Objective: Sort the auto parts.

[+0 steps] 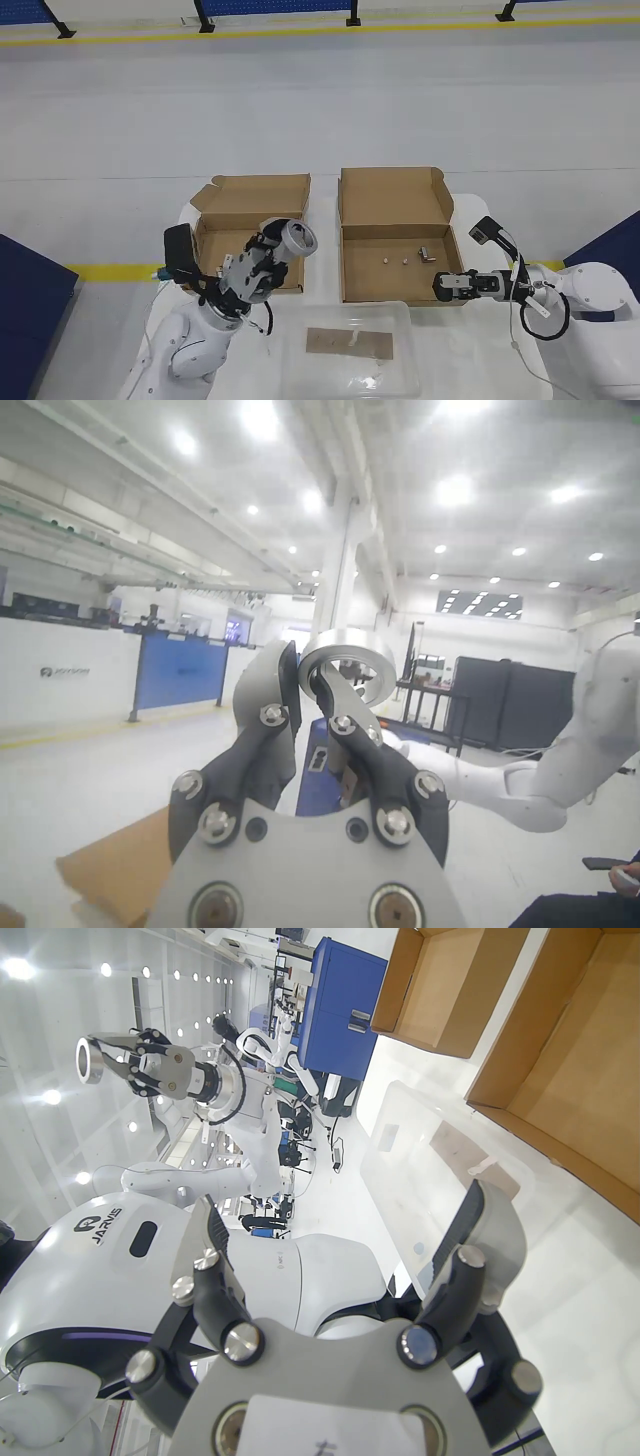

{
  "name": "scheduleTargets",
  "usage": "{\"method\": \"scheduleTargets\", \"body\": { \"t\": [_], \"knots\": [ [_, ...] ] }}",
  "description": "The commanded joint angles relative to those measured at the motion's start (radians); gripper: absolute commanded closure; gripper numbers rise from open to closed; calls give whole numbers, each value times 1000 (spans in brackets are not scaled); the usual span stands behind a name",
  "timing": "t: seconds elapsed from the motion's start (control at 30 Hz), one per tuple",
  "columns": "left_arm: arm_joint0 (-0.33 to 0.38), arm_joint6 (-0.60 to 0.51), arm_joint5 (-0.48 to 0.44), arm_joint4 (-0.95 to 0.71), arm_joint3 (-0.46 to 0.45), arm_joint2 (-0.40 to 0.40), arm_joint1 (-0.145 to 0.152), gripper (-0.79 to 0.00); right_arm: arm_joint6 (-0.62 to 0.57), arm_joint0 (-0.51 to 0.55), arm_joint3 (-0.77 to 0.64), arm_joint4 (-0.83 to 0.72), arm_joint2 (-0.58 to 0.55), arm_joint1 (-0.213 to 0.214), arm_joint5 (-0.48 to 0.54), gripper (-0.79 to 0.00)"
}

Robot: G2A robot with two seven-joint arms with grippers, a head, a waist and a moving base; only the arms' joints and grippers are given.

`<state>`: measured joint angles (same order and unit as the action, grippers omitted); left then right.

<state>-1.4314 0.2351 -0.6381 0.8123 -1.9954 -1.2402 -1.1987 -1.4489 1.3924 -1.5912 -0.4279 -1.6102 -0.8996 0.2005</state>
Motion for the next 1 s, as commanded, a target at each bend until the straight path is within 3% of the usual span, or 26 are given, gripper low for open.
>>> {"method": "scheduleTargets", "body": {
  "t": [0.0, 0.17, 0.43, 0.77, 0.97],
  "knots": [
    [-9, -72, 48, 7, -5, -16, 3, 0, 0, 0, 0, 0, 0, 0, 0, -785],
    [-36, -134, 114, 37, -13, -47, 7, 0, 0, 0, 0, 0, 0, 0, 0, -785],
    [-38, -155, 126, 35, -8, -46, 7, 0, 0, 0, 0, 0, 0, 0, 0, -785],
    [-34, -700, 395, 117, -48, -87, 24, 0, 0, 0, 0, 0, 0, 0, 0, -785],
    [-27, -879, 524, 102, -56, -94, 25, 0, 0, 0, 0, 0, 0, 0, 0, -785]
  ]
}}
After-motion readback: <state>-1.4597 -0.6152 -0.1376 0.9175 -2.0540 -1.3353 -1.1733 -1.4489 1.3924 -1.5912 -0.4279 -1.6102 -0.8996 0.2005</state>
